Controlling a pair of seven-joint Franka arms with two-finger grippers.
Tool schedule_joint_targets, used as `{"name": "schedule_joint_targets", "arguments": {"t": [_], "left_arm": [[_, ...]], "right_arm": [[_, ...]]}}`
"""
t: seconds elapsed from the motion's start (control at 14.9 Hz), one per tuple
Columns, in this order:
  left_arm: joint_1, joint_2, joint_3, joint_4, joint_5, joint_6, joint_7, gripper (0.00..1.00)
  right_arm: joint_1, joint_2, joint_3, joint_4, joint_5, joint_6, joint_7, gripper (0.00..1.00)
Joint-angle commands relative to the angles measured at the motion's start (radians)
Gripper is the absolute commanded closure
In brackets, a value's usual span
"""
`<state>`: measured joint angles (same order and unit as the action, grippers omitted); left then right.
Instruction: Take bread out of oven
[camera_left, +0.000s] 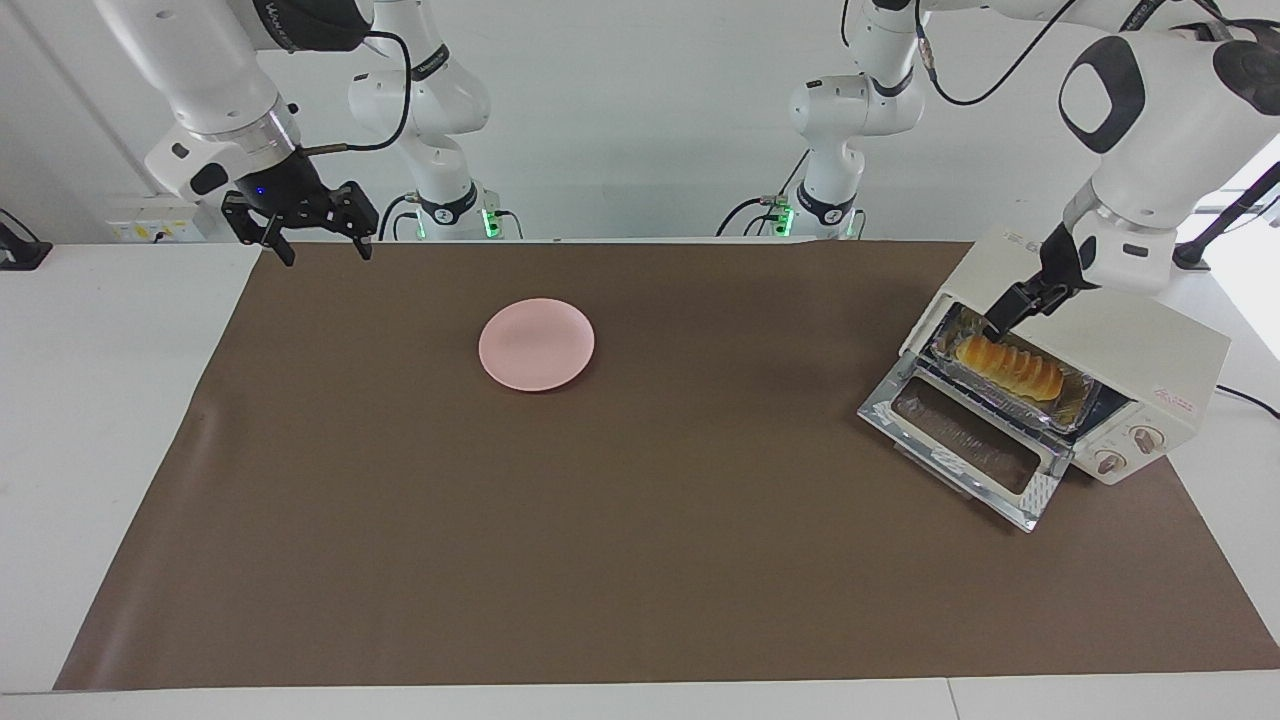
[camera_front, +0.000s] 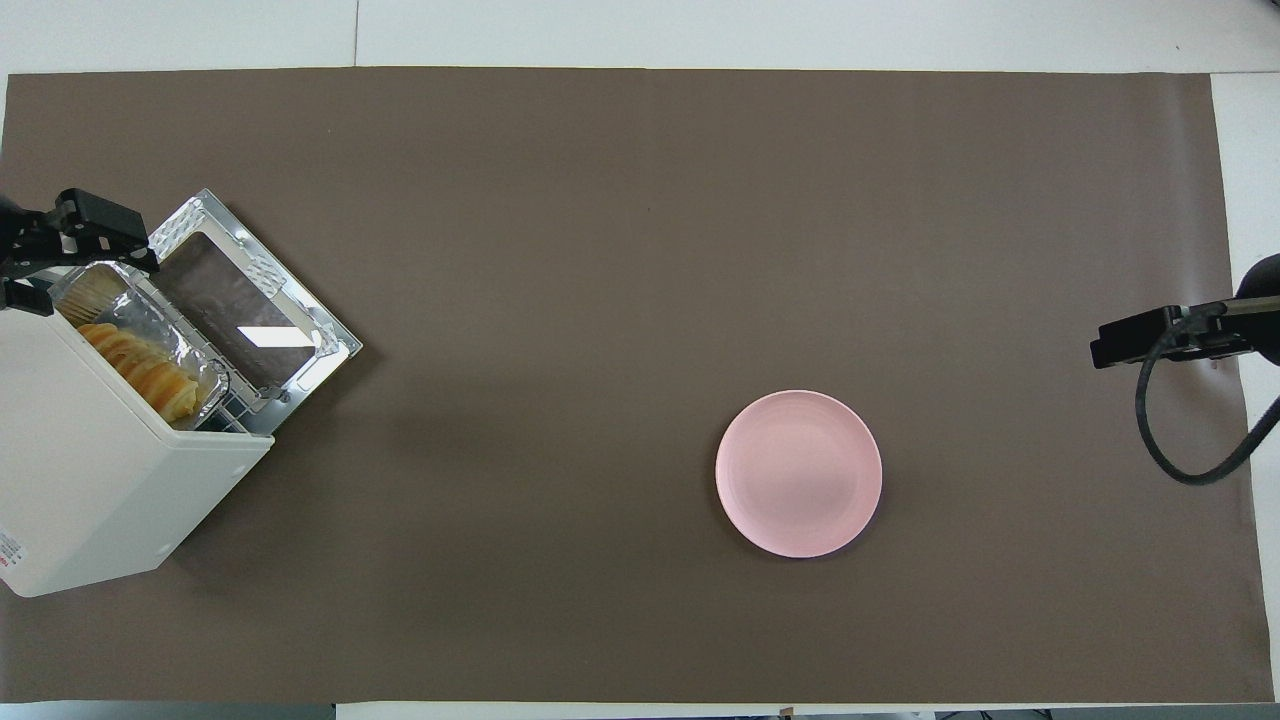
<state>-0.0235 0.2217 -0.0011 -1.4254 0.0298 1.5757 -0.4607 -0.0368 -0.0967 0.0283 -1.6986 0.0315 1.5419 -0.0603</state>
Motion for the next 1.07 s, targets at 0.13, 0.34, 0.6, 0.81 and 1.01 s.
{"name": "schedule_joint_targets", "arguments": {"t": [0.13,0.34,0.6,0.81,1.01], "left_arm": [[-0.024,0.133,0.012,0.030,0.120,0.081,-0.260,0.00],[-0.023,0.142,0.012,-0.042,0.148,0.148,-0.352,0.00],[-0.021,0.068,0.018,-0.268,0.171,0.308,-0.403,0.00],[-0.021,0.053,0.018,-0.328,0.177,0.349,-0.417,0.00],[-0.021,0.053,0.018,-0.330,0.179,0.352,-0.417,0.00]], "right_arm": [[-0.017,-0.017,0.010,-0.010,-0.013,-0.009,-0.018,0.00],[-0.017,-0.017,0.010,-0.010,-0.013,-0.009,-0.018,0.00],[-0.017,-0.017,0.010,-0.010,-0.013,-0.009,-0.018,0.00],[-0.017,-0.017,0.010,-0.010,-0.013,-0.009,-0.018,0.00],[-0.017,-0.017,0.010,-0.010,-0.013,-0.009,-0.018,0.00]]}}
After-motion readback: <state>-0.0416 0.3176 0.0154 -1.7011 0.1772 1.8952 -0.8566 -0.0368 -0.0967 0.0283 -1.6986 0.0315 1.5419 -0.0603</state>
